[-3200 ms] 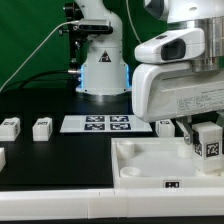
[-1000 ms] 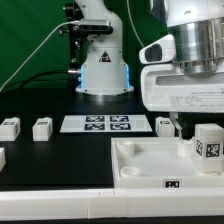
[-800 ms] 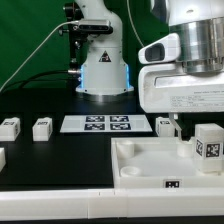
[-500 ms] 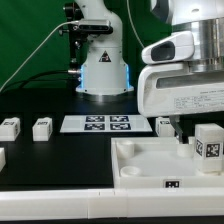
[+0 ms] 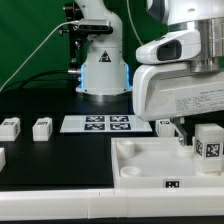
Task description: Assemble one leg
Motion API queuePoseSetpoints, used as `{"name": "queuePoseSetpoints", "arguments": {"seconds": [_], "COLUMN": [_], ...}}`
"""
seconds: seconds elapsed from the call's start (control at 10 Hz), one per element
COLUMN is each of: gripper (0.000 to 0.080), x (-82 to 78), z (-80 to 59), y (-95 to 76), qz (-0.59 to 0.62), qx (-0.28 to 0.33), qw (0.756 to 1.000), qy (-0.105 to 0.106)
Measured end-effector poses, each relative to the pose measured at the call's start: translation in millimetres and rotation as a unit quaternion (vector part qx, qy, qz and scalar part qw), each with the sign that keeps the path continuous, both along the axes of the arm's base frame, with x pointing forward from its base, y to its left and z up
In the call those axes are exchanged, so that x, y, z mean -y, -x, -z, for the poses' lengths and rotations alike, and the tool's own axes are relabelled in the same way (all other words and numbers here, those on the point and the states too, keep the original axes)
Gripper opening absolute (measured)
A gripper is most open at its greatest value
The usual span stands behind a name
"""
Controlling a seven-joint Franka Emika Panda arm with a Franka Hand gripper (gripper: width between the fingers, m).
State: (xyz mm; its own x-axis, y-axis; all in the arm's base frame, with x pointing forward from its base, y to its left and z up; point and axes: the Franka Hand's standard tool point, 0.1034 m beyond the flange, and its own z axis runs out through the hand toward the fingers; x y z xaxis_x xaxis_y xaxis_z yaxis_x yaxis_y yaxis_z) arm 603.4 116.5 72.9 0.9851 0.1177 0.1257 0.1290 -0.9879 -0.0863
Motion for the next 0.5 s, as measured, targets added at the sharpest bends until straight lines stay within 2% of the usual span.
{"name": "queuePoseSetpoints", "arguments": {"seconds": [0.1,0.2,0.5], "gripper": [0.0403,0.0290,0.0290], "x": [0.1,0.3,0.4], "z": [0.0,0.0,-0.1], "y": [0.0,-0.1,-0.1], "qz": [0.000,0.000,0.020], "qx": [0.000,0.000,-0.002], "qw": [1.000,1.000,1.000], "qy": [0.000,0.000,-0.002]}}
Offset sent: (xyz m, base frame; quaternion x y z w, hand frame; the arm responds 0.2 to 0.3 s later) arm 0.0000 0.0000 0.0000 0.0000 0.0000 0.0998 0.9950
